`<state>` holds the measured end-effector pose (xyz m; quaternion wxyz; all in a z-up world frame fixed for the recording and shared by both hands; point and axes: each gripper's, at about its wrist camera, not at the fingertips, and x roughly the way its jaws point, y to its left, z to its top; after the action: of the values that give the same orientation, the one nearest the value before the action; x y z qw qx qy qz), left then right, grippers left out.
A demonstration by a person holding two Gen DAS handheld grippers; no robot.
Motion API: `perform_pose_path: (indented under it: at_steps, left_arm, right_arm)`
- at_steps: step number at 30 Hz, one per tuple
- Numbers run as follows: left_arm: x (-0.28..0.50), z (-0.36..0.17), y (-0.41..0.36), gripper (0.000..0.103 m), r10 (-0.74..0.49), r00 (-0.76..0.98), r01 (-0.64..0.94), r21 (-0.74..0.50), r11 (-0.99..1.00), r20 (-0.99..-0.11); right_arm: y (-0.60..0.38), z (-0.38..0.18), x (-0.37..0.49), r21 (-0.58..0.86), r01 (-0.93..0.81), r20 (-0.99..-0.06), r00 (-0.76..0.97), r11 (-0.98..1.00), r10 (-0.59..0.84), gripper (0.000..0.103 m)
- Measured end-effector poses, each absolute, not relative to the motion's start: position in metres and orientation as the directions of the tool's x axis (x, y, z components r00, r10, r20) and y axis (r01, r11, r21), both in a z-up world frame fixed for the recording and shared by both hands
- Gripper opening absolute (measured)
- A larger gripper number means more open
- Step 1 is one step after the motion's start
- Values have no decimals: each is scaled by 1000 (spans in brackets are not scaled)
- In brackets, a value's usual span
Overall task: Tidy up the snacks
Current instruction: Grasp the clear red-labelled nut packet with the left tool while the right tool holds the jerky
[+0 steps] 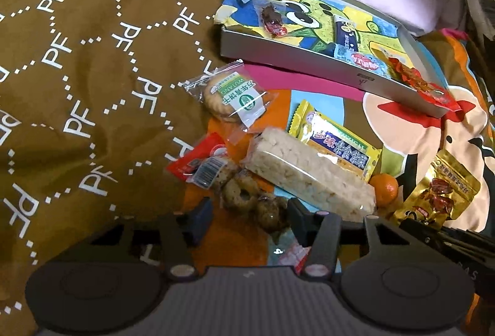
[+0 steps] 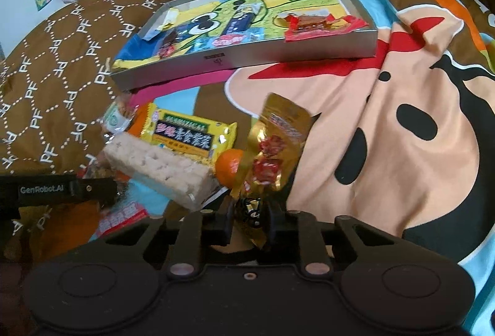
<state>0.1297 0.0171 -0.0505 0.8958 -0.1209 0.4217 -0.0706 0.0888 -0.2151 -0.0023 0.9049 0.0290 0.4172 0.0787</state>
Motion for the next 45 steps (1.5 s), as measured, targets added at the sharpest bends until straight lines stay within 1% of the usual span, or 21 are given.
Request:
perform_pose_path:
  at_steps: [6, 8, 11, 13, 20, 24, 25, 26, 27, 29, 30, 33, 35, 38, 41, 42, 43, 45]
  left_arm:
    - [142, -56, 18, 67, -231, 625, 6, -292, 957, -746]
    - [147, -58, 19, 69, -236, 620, -10, -308, 951, -748]
    - [147, -59, 20, 63, -235, 616, -24, -316, 949, -752]
    - [144, -57, 18, 56, -231, 616, -18, -307, 952, -753]
    - [128, -50, 22, 49, -241, 610, -22, -321, 947, -755]
    - [115, -44, 21, 46, -250, 604, -10, -322, 947, -756]
    - [111, -42, 22, 42, -252, 604, -10, -323, 946, -756]
    - [108, -40, 22, 33, -246, 605, -14, -320, 947, -757]
    - [106, -38, 22, 0, -226, 602, -24, -300, 954, -766]
    - [103, -39, 24, 0, -265, 568, -15, -332, 943, -779]
    - [102, -40, 23, 0, -262, 562, -22, -331, 943, -785]
    - [99, -45, 18, 1, -223, 556, -21, -282, 959, -801]
    - [102, -47, 19, 2, -217, 561, -36, -285, 958, -799]
    - [109, -47, 24, 10, -228, 573, -72, -326, 943, -787]
    - [119, -46, 26, 27, -234, 581, -86, -345, 935, -780]
    - [123, -45, 27, 41, -244, 584, -88, -359, 929, -775]
    - [126, -44, 28, 66, -258, 588, -92, -380, 921, -767]
    - [132, -43, 29, 88, -281, 598, -103, -420, 902, -751]
  right_arm:
    - [-218, -7, 95, 147, -114, -752, 633, 983, 186, 22]
    - [-218, -10, 97, 149, -112, -754, 630, 982, 187, 24]
    - [-218, -12, 98, 158, -105, -758, 624, 982, 189, 24]
    - [-218, -11, 97, 159, -108, -755, 628, 981, 191, 23]
    - [-213, -5, 88, 150, -131, -752, 628, 980, 199, 19]
    - [-213, 0, 81, 157, -135, -746, 633, 978, 207, 19]
    - [-213, 2, 80, 161, -135, -744, 634, 978, 210, 19]
    - [-214, 3, 77, 166, -136, -742, 635, 977, 215, 19]
    - [-214, 5, 75, 171, -137, -739, 637, 976, 219, 19]
    - [-215, 9, 72, 177, -141, -733, 642, 974, 226, 19]
    - [-215, 11, 70, 179, -144, -730, 643, 973, 229, 19]
    - [-215, 14, 68, 181, -149, -728, 645, 972, 235, 19]
    - [-216, 15, 67, 188, -151, -731, 639, 971, 241, 19]
    - [-216, 14, 66, 179, -158, -734, 636, 971, 238, 19]
    - [-215, 13, 66, 167, -170, -734, 637, 971, 238, 19]
    - [-214, 13, 67, 166, -174, -733, 637, 971, 239, 19]
    - [-213, 13, 67, 163, -176, -733, 637, 971, 239, 19]
    - [-212, 11, 68, 159, -181, -733, 637, 971, 238, 19]
